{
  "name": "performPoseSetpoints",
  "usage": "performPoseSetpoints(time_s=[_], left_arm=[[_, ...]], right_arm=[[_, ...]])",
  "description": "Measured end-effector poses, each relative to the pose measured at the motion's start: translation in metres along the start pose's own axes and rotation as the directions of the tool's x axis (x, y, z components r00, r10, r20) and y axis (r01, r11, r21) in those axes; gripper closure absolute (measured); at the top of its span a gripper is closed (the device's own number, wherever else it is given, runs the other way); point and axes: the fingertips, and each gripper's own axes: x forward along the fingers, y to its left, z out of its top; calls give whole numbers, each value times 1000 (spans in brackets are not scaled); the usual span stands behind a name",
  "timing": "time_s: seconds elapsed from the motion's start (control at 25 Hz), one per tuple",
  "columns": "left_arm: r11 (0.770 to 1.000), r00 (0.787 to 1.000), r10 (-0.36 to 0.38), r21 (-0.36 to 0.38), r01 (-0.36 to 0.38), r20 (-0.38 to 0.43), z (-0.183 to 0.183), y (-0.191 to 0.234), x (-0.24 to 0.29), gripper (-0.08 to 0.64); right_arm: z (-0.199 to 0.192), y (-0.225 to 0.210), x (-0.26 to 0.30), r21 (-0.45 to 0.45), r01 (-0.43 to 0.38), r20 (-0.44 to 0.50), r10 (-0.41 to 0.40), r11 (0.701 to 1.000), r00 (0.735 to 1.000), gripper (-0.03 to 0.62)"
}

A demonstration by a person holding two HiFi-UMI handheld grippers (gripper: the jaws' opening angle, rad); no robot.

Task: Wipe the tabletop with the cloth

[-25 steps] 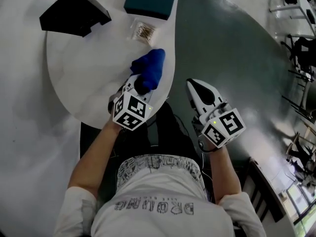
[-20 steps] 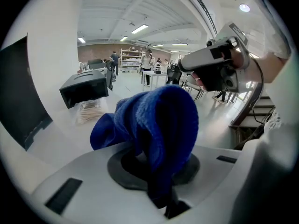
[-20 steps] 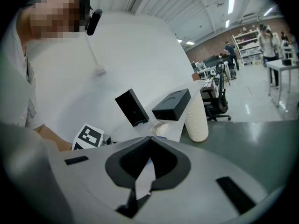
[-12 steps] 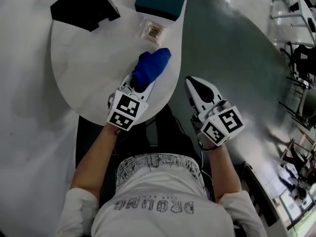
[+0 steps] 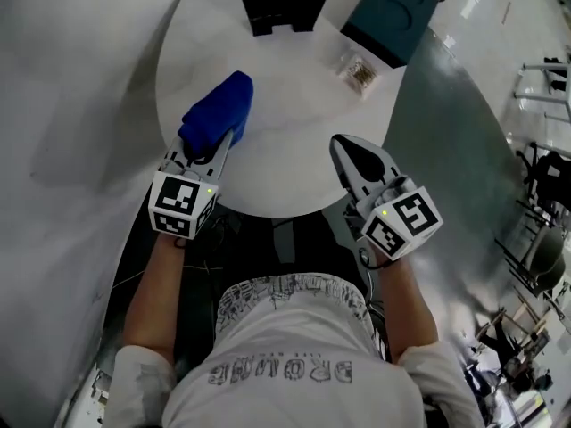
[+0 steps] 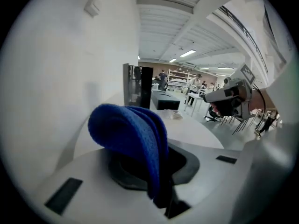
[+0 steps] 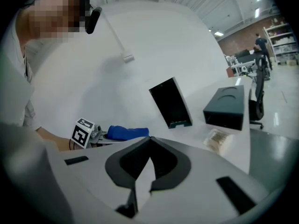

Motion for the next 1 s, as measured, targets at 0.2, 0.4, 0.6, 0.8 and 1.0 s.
performPoseSetpoints(time_s=[0.2, 0.4, 0.6, 0.8, 1.0], left_arm=[[990, 990, 138, -37, -138, 7, -15, 56, -56, 488], [979, 980, 198, -38, -199, -26, -47, 91, -80, 488], [973, 974, 203, -91, -212, -98, -96, 103, -75, 488], [977, 972, 193, -67, -203, -137, -119, 103, -64, 489], [973, 966, 209, -64, -220, -151, -124, 108, -62, 489]], right_arm=[[3, 44, 43, -40, -102, -52, 100, 994, 994, 584], [-4, 72, 73, -60, -150, -105, 143, 987, 984, 584], [-18, 79, 87, -66, -154, -159, 142, 986, 977, 584], [-23, 76, 93, -69, -141, -182, 127, 988, 975, 584], [-23, 77, 97, -69, -138, -182, 124, 988, 975, 584]])
